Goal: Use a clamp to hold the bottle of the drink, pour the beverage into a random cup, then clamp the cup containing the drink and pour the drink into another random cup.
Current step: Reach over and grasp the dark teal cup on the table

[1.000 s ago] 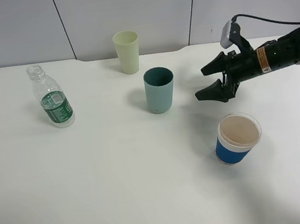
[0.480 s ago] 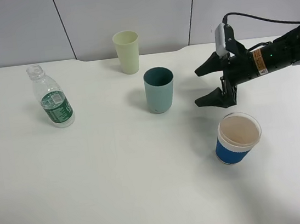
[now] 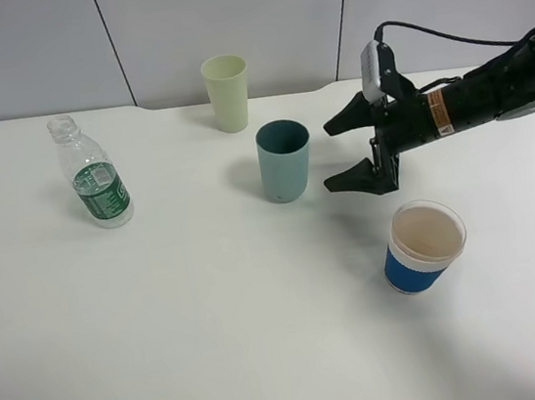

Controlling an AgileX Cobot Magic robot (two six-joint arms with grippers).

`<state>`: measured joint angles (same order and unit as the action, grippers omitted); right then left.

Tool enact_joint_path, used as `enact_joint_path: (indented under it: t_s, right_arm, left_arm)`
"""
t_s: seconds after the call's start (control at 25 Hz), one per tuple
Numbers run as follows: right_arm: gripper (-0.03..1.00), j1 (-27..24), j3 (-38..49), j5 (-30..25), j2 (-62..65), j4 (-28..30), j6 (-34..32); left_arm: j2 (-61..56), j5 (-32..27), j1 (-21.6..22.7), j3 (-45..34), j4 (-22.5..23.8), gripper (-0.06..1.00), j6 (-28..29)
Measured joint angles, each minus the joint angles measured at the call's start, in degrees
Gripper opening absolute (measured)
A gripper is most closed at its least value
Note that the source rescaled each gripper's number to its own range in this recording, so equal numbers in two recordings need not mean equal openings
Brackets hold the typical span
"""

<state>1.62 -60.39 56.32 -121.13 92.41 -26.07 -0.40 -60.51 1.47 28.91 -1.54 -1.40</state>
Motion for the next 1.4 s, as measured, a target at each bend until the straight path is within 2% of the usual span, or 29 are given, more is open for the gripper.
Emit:
enact_joint_path:
  t_s: [0.24, 0.48, 0.92, 1.4]
  right_arm:
    - [0.8, 0.85, -0.12, 3.07, -4.64, -4.5, 2.52]
    - [0.8, 0.98, -0.88, 4.97, -7.1, -6.37, 4.44]
    - [0.8, 3.7, -8.16, 10.34, -12.12, -7.43, 1.75]
    - [0.8, 5.49, -8.69, 12.73, -13.23, -9.69, 1.36]
  left_arm:
    - [0.0, 0.0, 0.0, 0.0, 0.0, 1.0, 0.0]
    - [0.0, 0.0, 0.0, 0.0, 0.0, 1.0, 0.0]
    - [0.0, 0.0, 0.0, 0.0, 0.0, 1.0, 0.0]
    - [0.0, 0.0, 0.0, 0.0, 0.0, 1.0, 0.0]
